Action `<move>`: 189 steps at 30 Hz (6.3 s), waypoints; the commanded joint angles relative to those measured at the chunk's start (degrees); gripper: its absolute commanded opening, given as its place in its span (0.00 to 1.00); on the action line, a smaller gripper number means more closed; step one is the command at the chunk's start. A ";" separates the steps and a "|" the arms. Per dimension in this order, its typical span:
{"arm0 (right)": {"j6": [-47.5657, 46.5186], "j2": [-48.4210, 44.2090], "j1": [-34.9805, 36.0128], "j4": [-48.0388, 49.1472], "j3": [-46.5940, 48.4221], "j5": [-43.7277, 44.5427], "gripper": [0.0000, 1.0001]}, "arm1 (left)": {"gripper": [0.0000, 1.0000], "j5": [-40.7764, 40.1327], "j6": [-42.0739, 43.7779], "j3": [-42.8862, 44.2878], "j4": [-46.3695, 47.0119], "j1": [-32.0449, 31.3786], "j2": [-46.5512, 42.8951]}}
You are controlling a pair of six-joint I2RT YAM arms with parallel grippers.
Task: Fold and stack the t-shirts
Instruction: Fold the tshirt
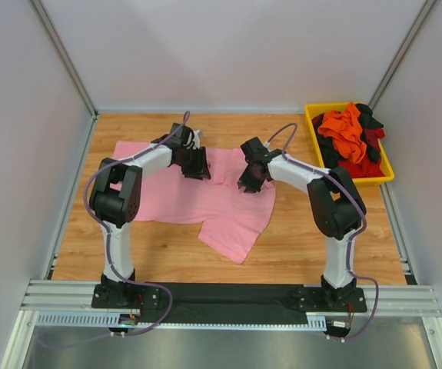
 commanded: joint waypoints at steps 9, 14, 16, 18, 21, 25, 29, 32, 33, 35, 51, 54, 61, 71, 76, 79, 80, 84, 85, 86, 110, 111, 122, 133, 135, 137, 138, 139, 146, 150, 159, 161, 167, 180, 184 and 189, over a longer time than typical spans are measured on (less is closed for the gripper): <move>2.54 1.98 0.59 1.02 1.53 1.85 0.27 | 0.40 0.44 0.18 2.69 0.23 -0.53 2.96; 1.40 2.15 0.68 1.72 1.27 1.93 0.21 | 0.35 1.14 -0.09 3.74 -0.55 -0.53 3.92; 1.13 1.54 0.68 2.25 0.57 2.81 0.18 | 0.34 1.49 -0.09 4.71 -1.17 -0.53 4.45; 1.13 1.10 0.59 2.95 -0.22 3.08 0.16 | 0.33 1.75 -0.44 5.15 -1.35 -0.53 4.54; 1.04 0.83 0.68 3.57 -0.49 2.82 0.12 | 0.33 1.84 -0.70 5.41 -1.17 -0.71 4.45; 1.05 0.57 0.59 3.92 -0.75 2.90 0.04 | 0.31 1.67 -0.88 5.50 -1.35 -0.97 4.54; 0.70 0.04 0.59 4.10 -0.49 2.90 0.00 | 0.11 1.76 -1.05 5.77 -1.70 -1.06 4.46; -0.09 -1.27 0.68 3.74 -0.31 3.34 0.00 | 0.00 1.32 -1.49 6.64 -2.66 -1.15 4.28; -0.27 -1.97 0.68 3.48 -0.31 3.34 0.00 | 0.00 0.62 -1.76 7.08 -3.10 -1.24 4.37; -0.54 -2.85 0.68 3.13 -0.31 3.61 0.00 | 0.00 -0.17 -2.54 8.22 -4.86 -1.32 4.28; -3.18 -10.94 0.77 -0.64 -3.83 5.01 0.00 | 0.00 -6.68 -3.78 13.94 -16.37 -1.32 2.96; -1.08 -11.56 1.12 -1.18 -4.70 4.66 0.00 | 0.00 -7.38 -3.52 14.21 -17.78 -1.32 3.57; 3.15 -10.86 3.14 1.63 -7.87 5.98 0.00 | 0.00 -8.62 -3.17 13.68 -18.84 -1.32 4.98; 7.21 -7.62 4.28 8.31 -12.00 7.04 0.00 | 0.00 -10.64 -2.20 13.59 -19.63 -1.76 6.82; -1.67 -6.02 3.06 3.75 -6.04 6.24 0.21 | 0.18 -9.15 -1.41 12.98 -19.37 -1.85 6.39; -6.59 -7.25 -0.88 5.49 -6.37 3.09 0.33 | 0.29 -8.44 -1.23 12.62 -19.01 -1.85 4.11; -8.78 -7.69 -3.08 6.98 -6.64 1.51 0.36 | 0.33 -8.18 -0.80 13.32 -19.36 -1.85 2.97; -14.06 -6.21 -7.49 10.42 -5.24 -3.67 0.38 | 0.37 -10.55 0.43 16.13 -22.00 -1.68 0.68; -15.12 -5.24 -9.67 10.42 -4.45 -4.73 0.37 | 0.39 -10.29 0.70 16.57 -21.83 -1.33 0.07; -16.17 -4.45 -10.65 10.95 -2.62 -5.96 0.36 | 0.39 -10.29 0.70 16.84 -21.57 -0.89 -0.55; -34.21 15.60 -21.20 6.56 16.90 -8.72 0.00 | 0.39 -14.76 0.09 28.71 -22.44 20.82 16.14; -33.68 15.86 -21.73 6.30 17.17 -8.00 0.00 | 0.40 -15.38 0.00 28.79 -22.36 20.91 16.23; -32.35 15.95 -24.02 9.02 19.63 -5.60 0.00 | 0.41 -14.16 -0.27 32.49 -22.45 21.00 18.43; -34.11 8.65 -23.76 16.31 9.45 -21.96 0.33 | 0.44 -10.90 0.79 30.47 -21.48 20.82 16.06; -34.90 9.62 -23.75 16.14 9.27 -24.42 0.33 | 0.44 -10.55 0.70 30.20 -21.56 20.82 16.14; -34.64 10.15 -23.75 16.05 8.92 -25.31 0.33 | 0.45 -10.20 0.70 29.94 -21.56 20.91 16.14; -34.55 10.50 -23.67 16.40 8.83 -25.48 0.33 | 0.45 -10.11 0.62 29.85 -21.48 20.82 16.14; -34.38 10.68 -23.67 16.66 8.57 -26.09 0.33 | 0.45 -10.02 0.61 29.85 -21.65 20.91 16.14; -35.25 11.99 -22.44 16.93 8.13 -27.16 0.32 | 0.45 -10.55 0.70 29.50 -21.56 20.82 15.97; -36.13 13.05 -22.26 15.45 9.26 -26.37 0.25 | 0.45 -11.08 0.53 29.50 -21.39 20.91 15.97; -36.92 15.51 -22.79 3.49 19.02 -6.87 0.00 | 0.46 -14.06 -0.35 28.80 -21.48 20.91 15.88; -36.84 15.42 -22.87 3.48 19.46 -3.87 0.00 | 0.46 -14.24 -0.44 28.97 -21.39 20.91 16.23; -37.54 16.39 -22.96 4.00 21.57 -5.00 0.00 | 0.46 -10.74 -0.36 28.89 -20.52 20.82 15.71; -30.53 7.43 -22.00 -6.79 24.65 0.24 0.29 | 0.58 -14.06 2.73 26.26 -24.29 22.22 2.53; -23.33 3.92 -20.51 -12.15 21.41 2.46 0.32 | 0.57 -13.28 0.19 20.98 -21.40 27.31 -1.42; -15.75 -0.21 -17.17 -13.04 14.81 0.72 0.32 | 0.56 -12.22 -0.88 16.76 -17.87 32.07 -2.40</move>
